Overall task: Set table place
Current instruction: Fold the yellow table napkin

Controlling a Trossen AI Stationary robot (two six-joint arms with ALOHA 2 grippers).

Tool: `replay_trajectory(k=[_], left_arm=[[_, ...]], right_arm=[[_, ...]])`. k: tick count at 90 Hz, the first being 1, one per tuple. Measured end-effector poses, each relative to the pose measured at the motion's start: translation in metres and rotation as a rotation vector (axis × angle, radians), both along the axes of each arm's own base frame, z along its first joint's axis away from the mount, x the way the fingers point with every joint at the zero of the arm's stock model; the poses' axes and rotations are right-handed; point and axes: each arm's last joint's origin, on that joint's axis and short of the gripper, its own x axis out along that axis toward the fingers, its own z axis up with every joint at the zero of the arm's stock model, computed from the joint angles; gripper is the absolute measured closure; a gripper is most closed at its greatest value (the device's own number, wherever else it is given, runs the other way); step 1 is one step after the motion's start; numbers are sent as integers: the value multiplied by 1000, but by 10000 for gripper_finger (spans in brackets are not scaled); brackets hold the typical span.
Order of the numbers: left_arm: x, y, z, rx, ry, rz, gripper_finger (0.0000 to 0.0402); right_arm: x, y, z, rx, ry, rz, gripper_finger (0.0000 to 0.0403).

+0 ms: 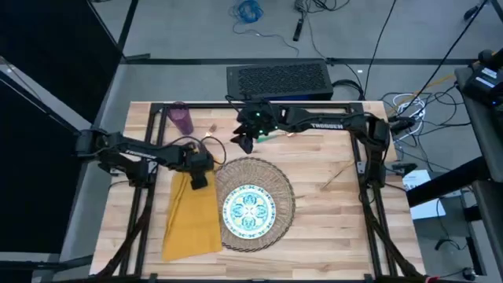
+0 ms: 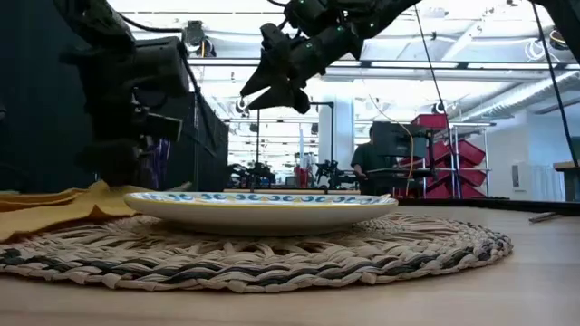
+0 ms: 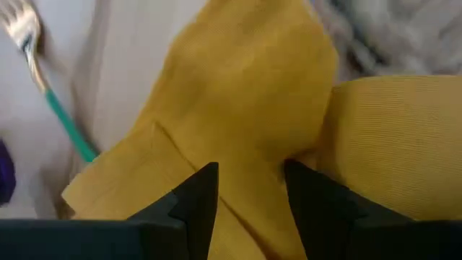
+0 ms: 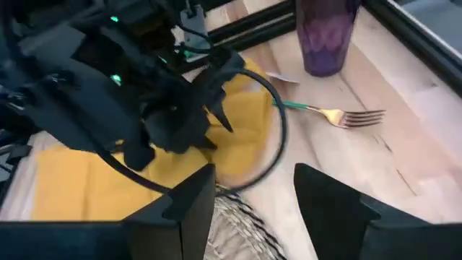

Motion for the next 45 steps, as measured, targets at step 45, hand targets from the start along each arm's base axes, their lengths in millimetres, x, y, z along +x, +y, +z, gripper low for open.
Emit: replay_trajectory(k=[45], left_arm=[[13, 17, 3, 12, -144, 1, 254]], right_arm=[[-2, -3, -1, -5, 16, -5, 227]])
